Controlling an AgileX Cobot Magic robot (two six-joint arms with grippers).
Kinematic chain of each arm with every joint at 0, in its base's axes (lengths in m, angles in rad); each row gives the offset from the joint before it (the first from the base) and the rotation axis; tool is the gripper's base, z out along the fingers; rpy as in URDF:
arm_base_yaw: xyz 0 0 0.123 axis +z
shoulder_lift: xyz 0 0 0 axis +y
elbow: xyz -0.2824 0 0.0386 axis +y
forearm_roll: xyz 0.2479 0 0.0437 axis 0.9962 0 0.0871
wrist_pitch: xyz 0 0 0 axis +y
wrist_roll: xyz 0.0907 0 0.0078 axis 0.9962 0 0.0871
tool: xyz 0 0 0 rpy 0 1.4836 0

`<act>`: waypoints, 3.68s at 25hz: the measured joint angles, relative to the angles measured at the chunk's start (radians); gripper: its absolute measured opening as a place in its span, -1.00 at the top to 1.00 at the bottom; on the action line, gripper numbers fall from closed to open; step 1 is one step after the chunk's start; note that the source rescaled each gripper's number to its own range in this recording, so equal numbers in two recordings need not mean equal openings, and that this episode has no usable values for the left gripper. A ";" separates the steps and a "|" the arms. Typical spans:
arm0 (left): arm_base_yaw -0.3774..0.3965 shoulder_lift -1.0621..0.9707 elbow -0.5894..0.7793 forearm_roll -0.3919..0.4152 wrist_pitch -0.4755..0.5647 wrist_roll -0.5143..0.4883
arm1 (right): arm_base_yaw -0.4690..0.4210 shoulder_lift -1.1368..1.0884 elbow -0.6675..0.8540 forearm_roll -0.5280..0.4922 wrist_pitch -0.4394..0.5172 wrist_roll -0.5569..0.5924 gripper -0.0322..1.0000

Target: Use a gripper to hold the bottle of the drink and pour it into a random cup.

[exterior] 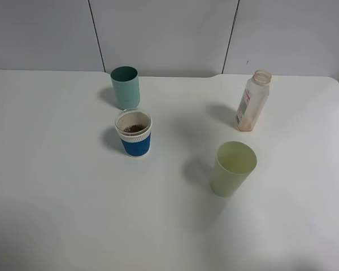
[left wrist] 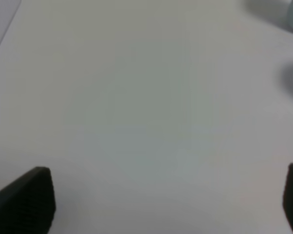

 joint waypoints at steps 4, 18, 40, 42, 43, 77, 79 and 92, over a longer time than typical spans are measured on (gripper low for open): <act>0.000 0.000 0.000 0.000 0.000 0.000 | 0.000 -0.107 0.000 -0.136 0.086 0.164 -0.91; 0.000 0.000 0.000 0.000 0.000 0.000 | -0.001 -0.535 0.000 -0.179 0.678 0.250 -0.91; 0.000 0.000 0.000 0.000 0.000 0.000 | -0.001 -0.717 0.137 -0.080 1.029 0.250 -0.91; 0.000 0.000 0.000 0.000 0.000 0.000 | -0.001 -0.717 0.137 -0.080 1.029 0.250 -0.91; 0.000 0.000 0.000 0.000 0.000 0.000 | -0.001 -0.717 0.137 -0.077 1.032 0.250 -0.91; 0.000 0.000 0.000 0.000 0.000 0.000 | -0.001 -0.718 0.090 0.054 1.307 0.100 -0.91; 0.000 0.000 0.000 0.000 0.000 0.000 | -0.001 -0.718 0.095 0.062 1.305 0.100 -0.91; 0.000 0.000 0.000 0.000 0.000 0.000 | -0.001 -0.718 0.114 0.065 1.259 0.100 -0.91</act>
